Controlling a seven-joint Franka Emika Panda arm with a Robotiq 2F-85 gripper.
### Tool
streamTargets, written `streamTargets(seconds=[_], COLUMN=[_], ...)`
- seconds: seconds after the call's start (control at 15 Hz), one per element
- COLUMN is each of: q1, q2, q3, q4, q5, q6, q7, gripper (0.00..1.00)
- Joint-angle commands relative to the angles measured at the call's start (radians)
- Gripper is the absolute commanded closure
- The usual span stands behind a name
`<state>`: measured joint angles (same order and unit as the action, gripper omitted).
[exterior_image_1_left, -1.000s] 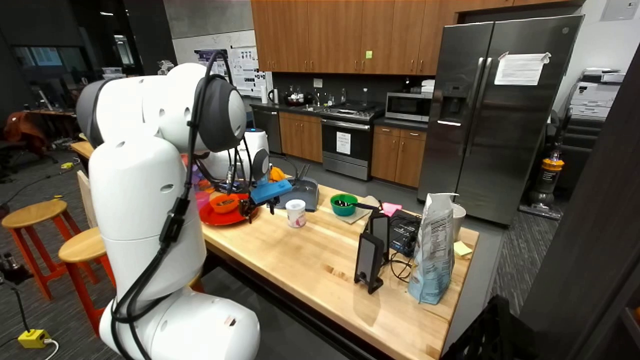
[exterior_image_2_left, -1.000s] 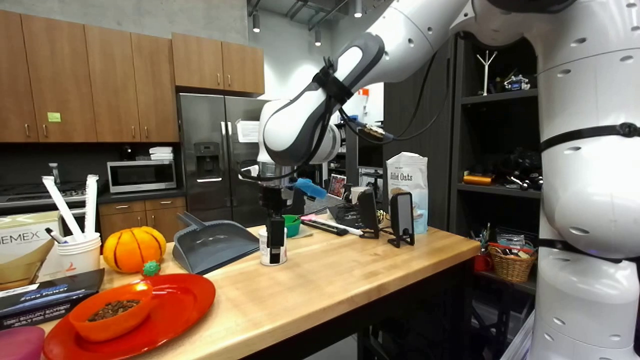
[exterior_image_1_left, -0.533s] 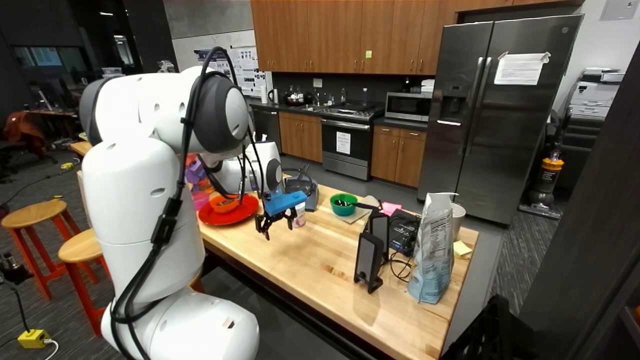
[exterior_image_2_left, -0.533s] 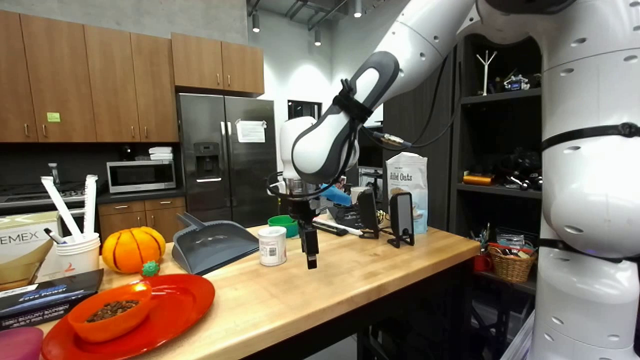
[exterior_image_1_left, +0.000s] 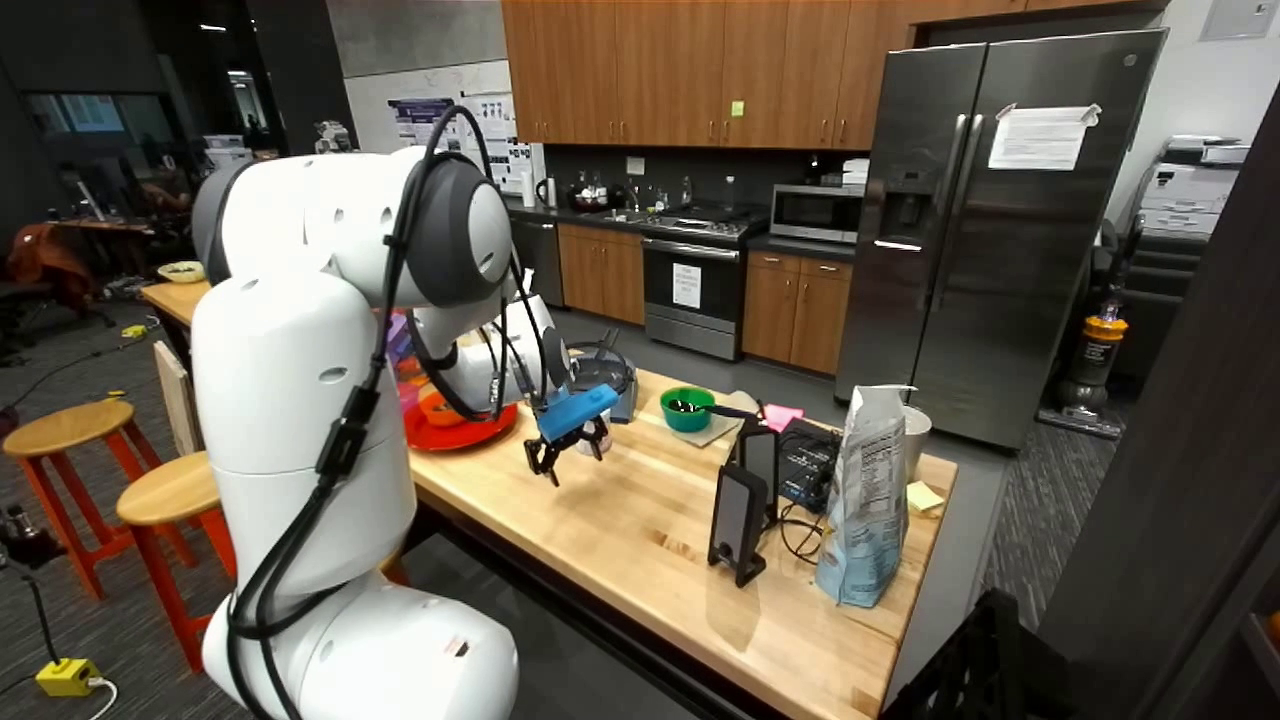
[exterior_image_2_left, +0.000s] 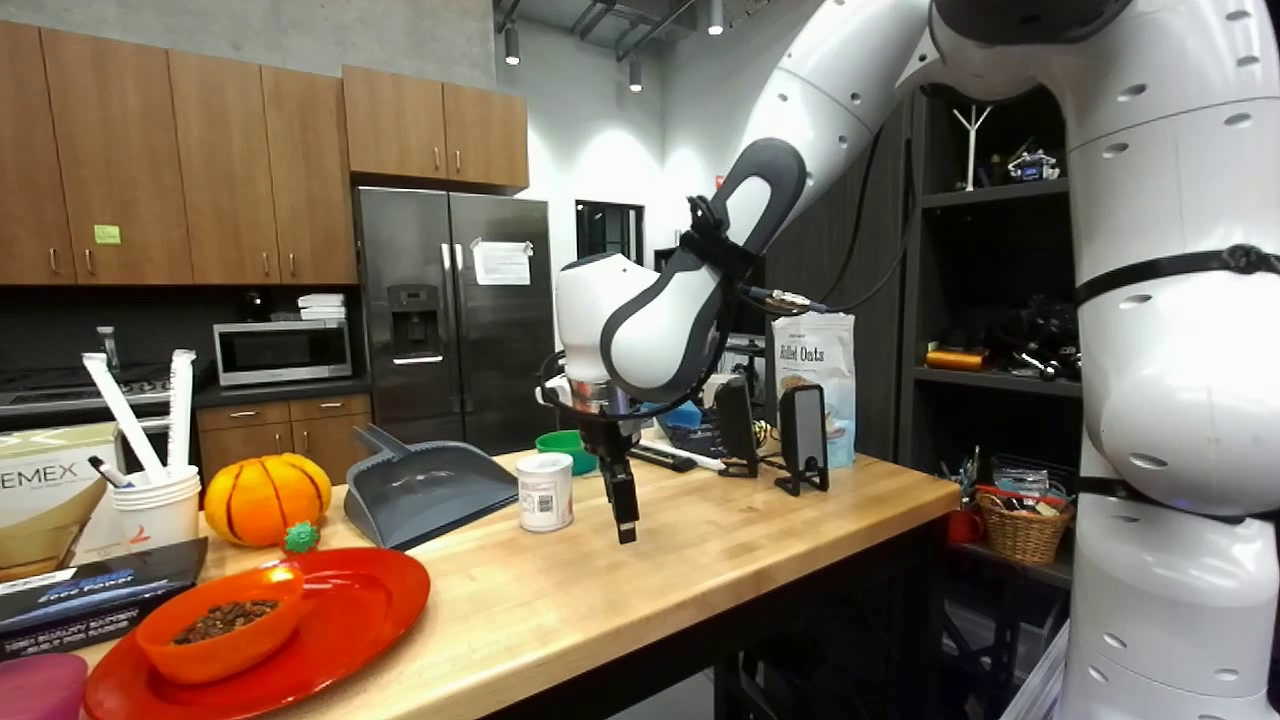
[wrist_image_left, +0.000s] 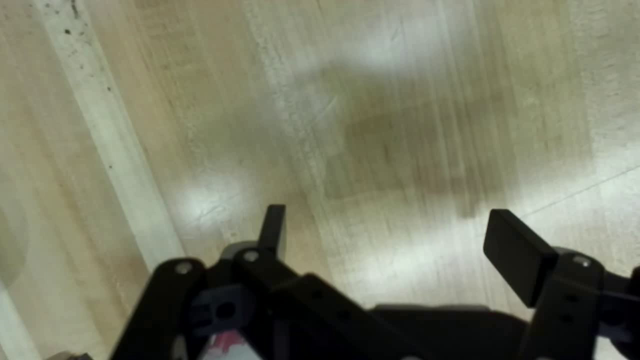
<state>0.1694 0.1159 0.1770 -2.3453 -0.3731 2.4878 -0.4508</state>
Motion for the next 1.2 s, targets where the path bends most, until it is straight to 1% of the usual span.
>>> streamTargets(seconds=[0.0, 0.13, 0.27, 0.47, 0.67, 0.87, 1.0, 1.13], q1=[0.012, 0.019, 0.023, 0.029, 0.023, 0.018, 0.021, 0.030], q2=[0.047, 0.068, 0.089, 0.122, 0.151, 0.173, 0.168, 0.134], q3=[-0.009, -0.009, -0.004, 0.013, 0.050, 0.077, 0.074, 0.051], q4=[0.069, 0.115, 0.160, 0.217, 0.258, 0.286, 0.286, 0.256], q5=[-0.089, -0.120, -0.123, -0.075, 0.018, 0.087, 0.086, 0.038], q6=[0.031, 0.036, 0.043, 0.058, 0.090, 0.125, 0.140, 0.153], q7=[0.073, 0.094, 0.091, 0.056, -0.001, -0.045, -0.040, -0.005], gripper=[0.00, 0.00, 0.00, 0.00, 0.00, 0.00, 0.00, 0.00])
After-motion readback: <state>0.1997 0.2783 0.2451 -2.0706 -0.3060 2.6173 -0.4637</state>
